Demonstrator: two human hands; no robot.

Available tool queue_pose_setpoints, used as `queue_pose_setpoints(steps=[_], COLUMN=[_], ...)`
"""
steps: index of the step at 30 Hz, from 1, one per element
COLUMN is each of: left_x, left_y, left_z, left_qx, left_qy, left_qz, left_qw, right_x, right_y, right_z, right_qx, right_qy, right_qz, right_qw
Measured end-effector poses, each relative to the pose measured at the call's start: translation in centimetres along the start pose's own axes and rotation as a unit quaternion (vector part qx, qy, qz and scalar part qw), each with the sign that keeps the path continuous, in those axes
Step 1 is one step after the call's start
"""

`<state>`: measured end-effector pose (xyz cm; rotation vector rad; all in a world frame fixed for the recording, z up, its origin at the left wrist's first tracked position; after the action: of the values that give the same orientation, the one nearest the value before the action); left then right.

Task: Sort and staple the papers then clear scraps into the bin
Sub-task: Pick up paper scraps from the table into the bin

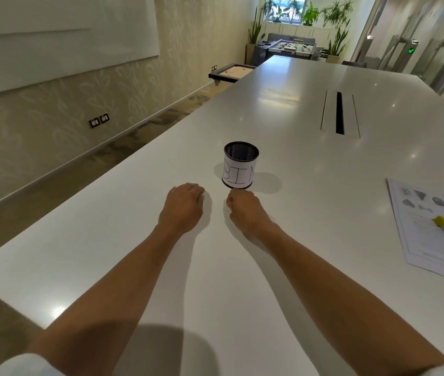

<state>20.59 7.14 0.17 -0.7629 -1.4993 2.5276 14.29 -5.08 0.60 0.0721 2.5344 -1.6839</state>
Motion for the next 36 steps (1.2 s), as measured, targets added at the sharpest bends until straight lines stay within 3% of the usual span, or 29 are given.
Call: queue_pose_setpoints(steps=[3, 10, 22, 29, 32, 36], left_x=[0.0, 0.0, -0.3, -0.3, -0.3, -0.2], left_y=[0.5, 1.0, 1.0, 0.9, 0.8, 0.8], left_z=[0.0, -0.2, -0.4, -0.3, -0.2, -0.2], left_qx=[-0.006, 0.003, 0.014, 0.017, 0.017, 0.014], left_qy=[0.0, -0.005, -0.009, -0.006, -0.003, -0.002], left_qz=[-0.019, -0.03, -0.034, -0.021, -0.016, -0.019], left_qw=[1.0, 1.0, 0.999, 1.0, 1.0, 1.0], right_x=[-0.4, -2.6, -5.7, -4.1, -3.5, -2.4], right_y=[-2.6, -9.0, -12.3, -13.8, -12.5, -6.7], right_z=[1.2, 3.5, 4.7, 4.6, 3.0, -0.1], right_qx=[-0.127, -0.172, -0.129, -0.139, -0.158, -0.1], right_qy=[0.045, 0.073, 0.07, 0.047, 0.018, -0.046], right_qz=[0.062, 0.164, 0.213, 0.306, 0.274, 0.108], right_qw=[0.989, 0.969, 0.966, 0.941, 0.949, 0.988])
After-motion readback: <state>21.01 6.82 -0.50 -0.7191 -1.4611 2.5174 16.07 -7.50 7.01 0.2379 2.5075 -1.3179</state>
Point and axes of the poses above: each hand's wrist, its own x-axis away from the middle knuckle, its own y-axis out of the palm, z = x × y, the point moved 10 cm from there along -x, towards the middle knuckle, and after that the axes turned 9 degrees about -y, right-handed, at the moved point
